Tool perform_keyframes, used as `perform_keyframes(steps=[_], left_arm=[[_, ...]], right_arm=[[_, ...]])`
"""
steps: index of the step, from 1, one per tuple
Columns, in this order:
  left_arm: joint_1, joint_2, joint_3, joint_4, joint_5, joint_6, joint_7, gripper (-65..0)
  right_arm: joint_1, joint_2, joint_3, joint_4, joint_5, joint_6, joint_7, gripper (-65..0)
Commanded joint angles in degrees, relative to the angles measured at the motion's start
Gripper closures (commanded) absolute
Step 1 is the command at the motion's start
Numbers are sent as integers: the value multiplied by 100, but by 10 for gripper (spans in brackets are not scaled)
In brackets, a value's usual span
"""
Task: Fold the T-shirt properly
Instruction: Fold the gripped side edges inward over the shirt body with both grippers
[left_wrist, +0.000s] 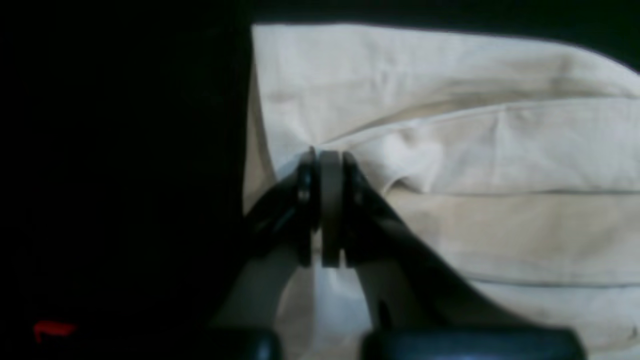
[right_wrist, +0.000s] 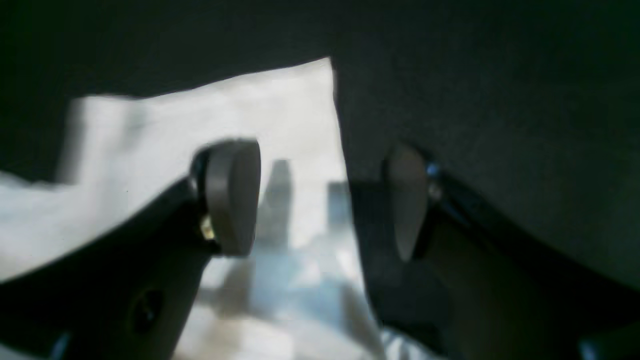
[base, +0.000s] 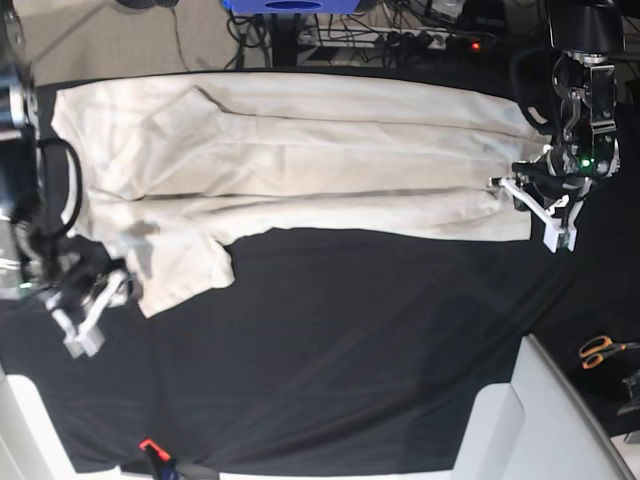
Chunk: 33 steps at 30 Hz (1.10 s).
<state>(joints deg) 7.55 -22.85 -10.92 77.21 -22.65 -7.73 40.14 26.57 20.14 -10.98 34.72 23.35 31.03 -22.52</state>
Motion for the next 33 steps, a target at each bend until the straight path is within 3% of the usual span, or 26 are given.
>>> perform_keyframes(steps=[1, 6, 20, 25, 29, 33], left_arm=[[-47, -84, -38, 99, -16, -5, -71, 0], [-47, -93, -38, 99, -16, -5, -71, 0], [-100, -84, -47, 99, -16, -5, -71, 0], [-100, -84, -47, 99, -16, -5, -71, 0], [-100, -84, -47, 99, -16, -5, -71, 0], [-100, -84, -47, 99, -16, -5, -71, 0]], right_arm=[[258, -32, -31, -355, -89, 23, 349, -381], [627, -339, -67, -1806, -599, 23, 1492, -381], [565, -577, -84, -1841, -643, 23, 1518, -371], [565, -577, -84, -1551, -643, 23, 1246, -197], [565, -577, -84, -1454, -643, -21, 1202, -5], [565, -542, -40, -1437, -643, -30, 1202, -2]])
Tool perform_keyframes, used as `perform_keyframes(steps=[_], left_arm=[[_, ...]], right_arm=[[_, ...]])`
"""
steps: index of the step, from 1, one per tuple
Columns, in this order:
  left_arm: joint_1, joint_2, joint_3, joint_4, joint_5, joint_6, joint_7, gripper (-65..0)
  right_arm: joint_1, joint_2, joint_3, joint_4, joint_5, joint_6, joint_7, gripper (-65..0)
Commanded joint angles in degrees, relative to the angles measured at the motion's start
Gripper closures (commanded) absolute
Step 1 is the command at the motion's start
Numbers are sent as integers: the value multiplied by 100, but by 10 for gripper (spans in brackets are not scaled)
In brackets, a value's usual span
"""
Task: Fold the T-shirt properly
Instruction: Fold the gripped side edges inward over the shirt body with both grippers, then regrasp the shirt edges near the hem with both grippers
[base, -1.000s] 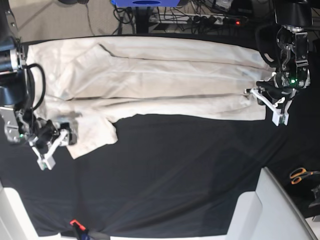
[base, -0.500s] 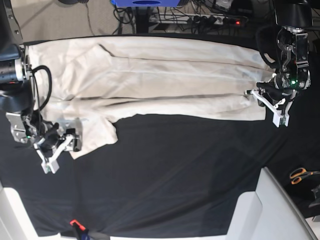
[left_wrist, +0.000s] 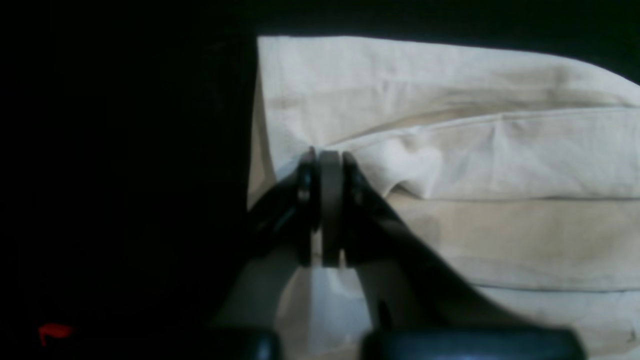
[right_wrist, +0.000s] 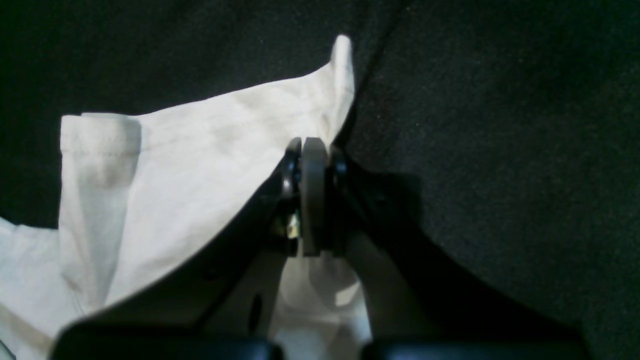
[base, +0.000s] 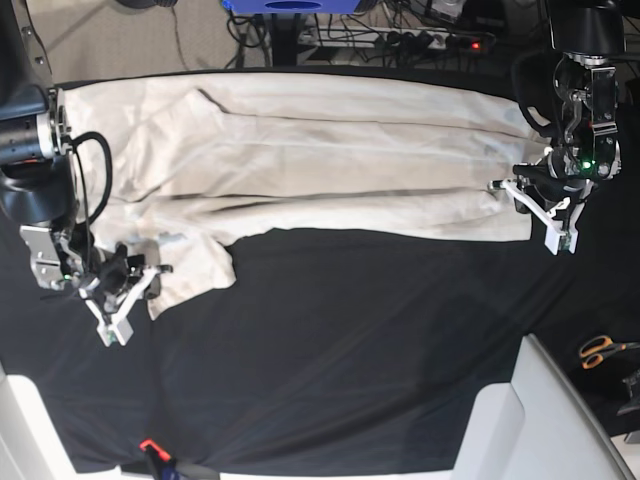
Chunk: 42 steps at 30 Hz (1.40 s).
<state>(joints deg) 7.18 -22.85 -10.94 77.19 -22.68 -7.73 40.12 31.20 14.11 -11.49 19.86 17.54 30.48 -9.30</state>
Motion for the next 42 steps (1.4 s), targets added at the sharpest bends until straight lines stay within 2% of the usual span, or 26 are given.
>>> perform_keyframes(steps=[1, 4, 9, 15, 22, 25, 29, 32, 42], left_arm=[[-63, -84, -45, 101, -14, -5, -69, 0], [-81, -84, -53, 110, -14, -5, -69, 0], [-309, -137, -53, 330, -14, -5, -43, 0], [-599, -242, -45, 497, -14, -5, -34, 0], [-925, -251, -45, 488, -14, -5, -34, 0], [-1013, -251, -45, 488, -14, -5, -25, 0], [-1039, -260, -45, 523, -14, -5, 274, 0], [-1039, -286, -45, 541, -14, -5, 283, 0], [-1197, -401, -53, 514, -14, -5, 291, 0]], right_arm=[[102, 62, 10, 49, -62, 25, -121, 0], [84, 97, 10, 340, -62, 25, -208, 0], [-162, 361, 80, 1597, -44, 16, -1263, 0], [-821, 598, 924, 3645, -62, -257, -2538, 0], [-1270, 624, 1144, 5131, -62, -257, -3312, 0], [-1278, 616, 1127, 5456, -62, -257, -3479, 0], [-1340, 607, 1100, 5860, -62, -257, -3479, 0], [-1349, 598, 1100, 6071, -62, -257, -3479, 0], [-1322, 598, 1100, 6133, -62, -248, -3426, 0]])
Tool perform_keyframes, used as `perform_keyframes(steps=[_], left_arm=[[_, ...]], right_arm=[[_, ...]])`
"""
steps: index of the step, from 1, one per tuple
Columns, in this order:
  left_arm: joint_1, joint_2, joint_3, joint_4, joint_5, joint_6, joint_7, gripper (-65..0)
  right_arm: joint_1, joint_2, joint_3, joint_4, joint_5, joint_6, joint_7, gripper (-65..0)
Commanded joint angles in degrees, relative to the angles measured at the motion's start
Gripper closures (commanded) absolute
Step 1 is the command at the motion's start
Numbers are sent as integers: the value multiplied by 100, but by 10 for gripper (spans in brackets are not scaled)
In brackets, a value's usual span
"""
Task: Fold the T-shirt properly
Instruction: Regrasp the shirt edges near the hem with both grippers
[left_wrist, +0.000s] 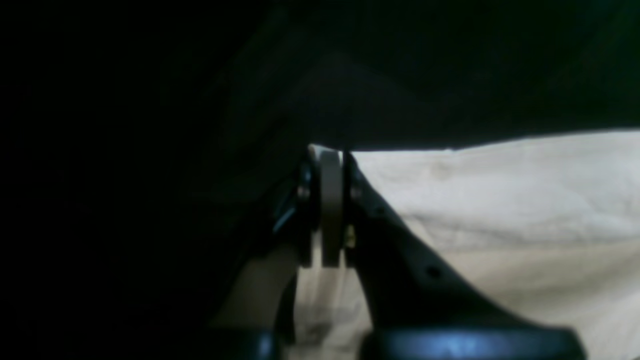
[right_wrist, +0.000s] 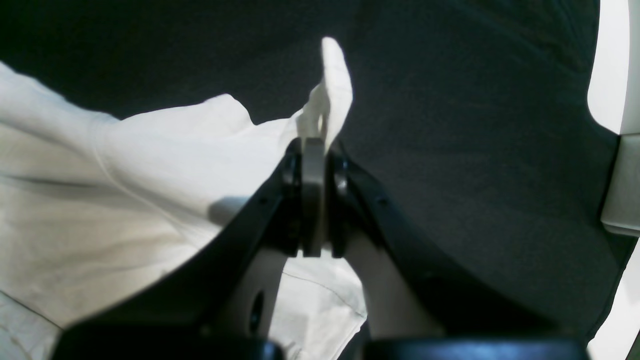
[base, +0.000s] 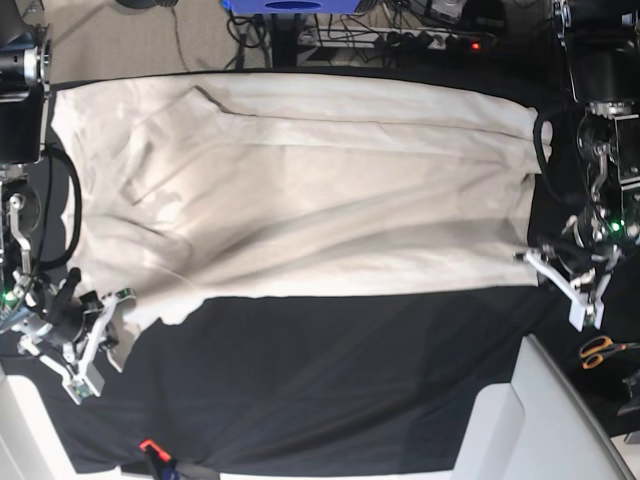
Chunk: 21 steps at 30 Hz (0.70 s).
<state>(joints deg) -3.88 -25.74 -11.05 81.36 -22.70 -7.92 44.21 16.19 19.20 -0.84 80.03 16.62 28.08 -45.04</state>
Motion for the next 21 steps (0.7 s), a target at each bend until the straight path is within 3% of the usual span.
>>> perform_keyframes(steps=[1, 21], left_arm=[[-100, -112, -42, 114, -11, 14, -108, 0], [-179, -112, -42, 97, -11, 14, -108, 0]], right_arm=[[197, 89, 36, 116, 30, -8, 148, 0], [399, -96, 18, 63, 21, -16, 842, 0]])
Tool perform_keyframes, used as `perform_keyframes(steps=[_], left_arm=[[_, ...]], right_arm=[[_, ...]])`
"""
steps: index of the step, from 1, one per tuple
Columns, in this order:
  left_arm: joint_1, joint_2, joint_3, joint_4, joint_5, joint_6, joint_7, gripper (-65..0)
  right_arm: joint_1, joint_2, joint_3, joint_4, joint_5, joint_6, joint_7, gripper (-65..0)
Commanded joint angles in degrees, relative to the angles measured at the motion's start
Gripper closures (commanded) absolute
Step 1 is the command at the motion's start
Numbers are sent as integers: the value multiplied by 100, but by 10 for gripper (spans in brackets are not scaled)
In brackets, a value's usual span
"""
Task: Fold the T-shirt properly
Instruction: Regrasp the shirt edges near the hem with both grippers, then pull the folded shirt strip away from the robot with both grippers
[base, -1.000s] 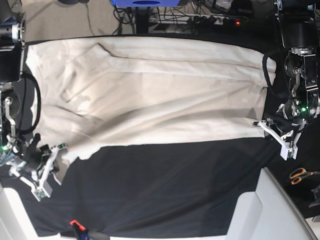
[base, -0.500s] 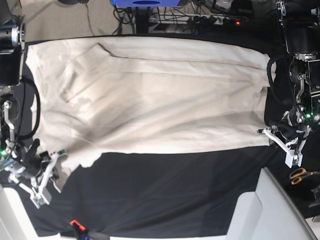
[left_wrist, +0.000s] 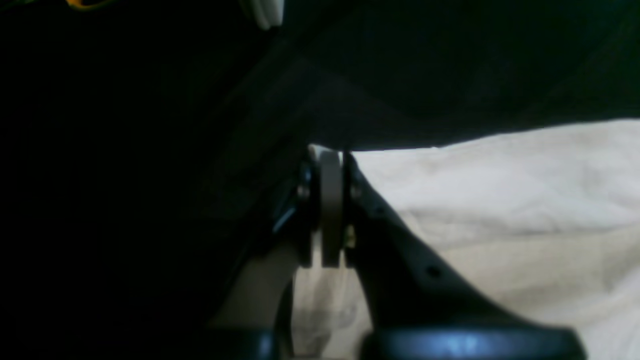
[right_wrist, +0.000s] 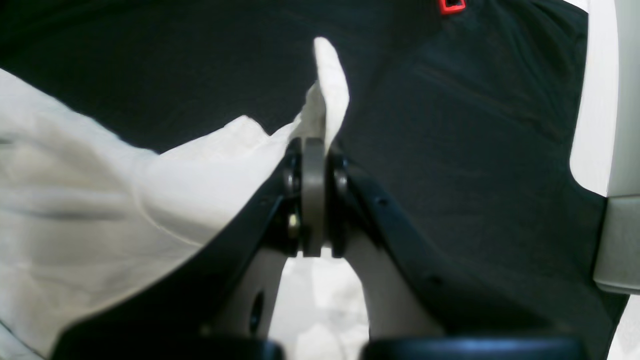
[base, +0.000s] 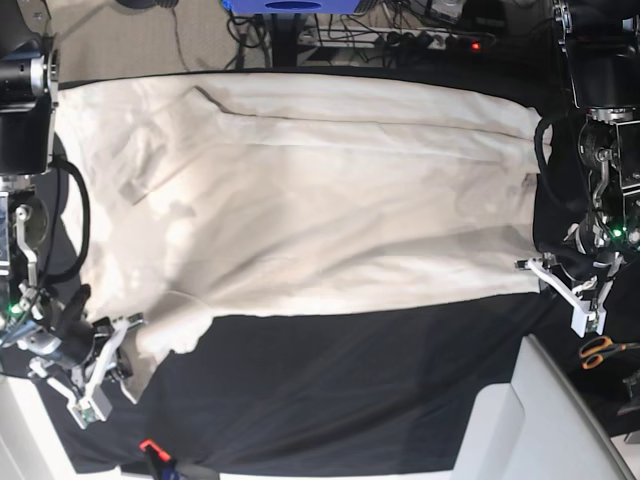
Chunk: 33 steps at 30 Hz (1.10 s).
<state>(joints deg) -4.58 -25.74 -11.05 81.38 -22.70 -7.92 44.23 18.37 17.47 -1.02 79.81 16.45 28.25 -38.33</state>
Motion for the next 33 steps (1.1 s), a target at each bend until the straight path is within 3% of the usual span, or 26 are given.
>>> perform_keyframes(steps=[1, 11, 19, 26, 33], left_arm=[[-109, -121, -42, 86, -11, 14, -111, 0], [-39, -191, -34, 103, -11, 14, -111, 0], [5, -191, -34, 95, 32, 32, -146, 0], [-65, 169, -42, 77, 1272, 32, -172, 0], [-267, 292, -42, -424, 1492, 32, -568, 0]], right_arm=[[181, 77, 36, 85, 39, -34, 180, 0], [-92, 86, 44, 76, 39, 10, 197, 0], [-417, 33, 44, -407, 39, -34, 786, 0], [-400, -90, 36, -768, 39, -16, 1068, 0], [-268, -240, -298, -1383, 30, -34, 1481, 0]])
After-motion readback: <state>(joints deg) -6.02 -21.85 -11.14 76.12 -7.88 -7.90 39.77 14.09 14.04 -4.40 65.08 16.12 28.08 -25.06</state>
